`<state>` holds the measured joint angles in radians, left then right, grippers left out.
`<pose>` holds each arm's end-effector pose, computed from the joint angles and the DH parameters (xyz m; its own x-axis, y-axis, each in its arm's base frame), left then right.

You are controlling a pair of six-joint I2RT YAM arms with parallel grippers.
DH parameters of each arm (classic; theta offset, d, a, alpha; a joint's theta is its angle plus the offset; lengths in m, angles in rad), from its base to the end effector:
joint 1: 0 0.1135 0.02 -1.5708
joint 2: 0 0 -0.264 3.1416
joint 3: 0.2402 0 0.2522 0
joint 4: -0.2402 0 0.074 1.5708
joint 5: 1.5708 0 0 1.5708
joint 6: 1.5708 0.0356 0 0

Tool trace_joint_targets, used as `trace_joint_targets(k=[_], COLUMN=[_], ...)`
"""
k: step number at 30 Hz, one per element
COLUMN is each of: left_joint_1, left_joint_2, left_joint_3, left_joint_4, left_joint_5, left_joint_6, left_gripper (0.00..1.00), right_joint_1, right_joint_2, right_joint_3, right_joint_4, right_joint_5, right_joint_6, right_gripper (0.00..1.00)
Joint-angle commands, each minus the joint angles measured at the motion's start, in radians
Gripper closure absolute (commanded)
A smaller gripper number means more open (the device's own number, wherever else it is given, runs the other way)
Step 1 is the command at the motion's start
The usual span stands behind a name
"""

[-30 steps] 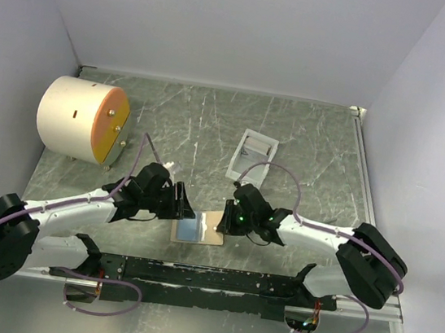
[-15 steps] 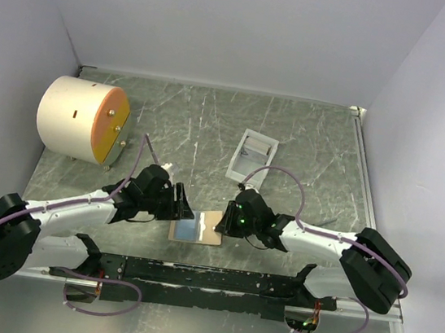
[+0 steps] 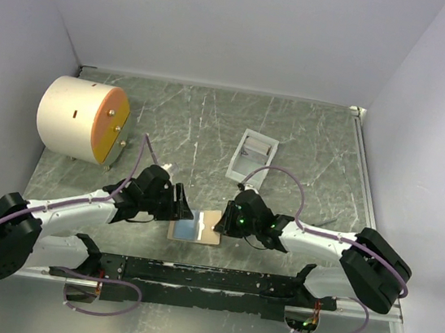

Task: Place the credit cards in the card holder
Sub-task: Turn over the card holder at the center of the board.

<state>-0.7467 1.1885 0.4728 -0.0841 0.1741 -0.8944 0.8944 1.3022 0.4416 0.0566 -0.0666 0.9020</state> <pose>0.1586 -0.1551 0.1648 -0.9203 -0.1948 -0.3393 0.0637 0.7811 -0.6212 0.1428 0.1817 0.1425 -0.9127 0.1136 -0.3926 -0.1467 0.8056 0.5741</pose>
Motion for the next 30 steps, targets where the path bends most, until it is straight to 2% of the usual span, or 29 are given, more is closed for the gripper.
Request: trace_joint_targets(k=[1,30], left_joint_1=[0.007,0.006], left_joint_2=[0.004,0.002], left_joint_3=[-0.007,-0.006], left_joint_4=[-0.014,0.057], left_joint_5=[-0.034,0.05], left_joint_6=[0.002,-0.021], left_gripper=[0.31,0.31], right_joint_1=[0.009,0.025], right_joint_2=[-0.002,0.013], right_joint_3=[-0.01,-0.025], right_joint_4=[0.016,0.038], right_joint_5=[0.023,0.03], right_joint_6=[0.006,0.015], right_gripper=[0.82,0.82])
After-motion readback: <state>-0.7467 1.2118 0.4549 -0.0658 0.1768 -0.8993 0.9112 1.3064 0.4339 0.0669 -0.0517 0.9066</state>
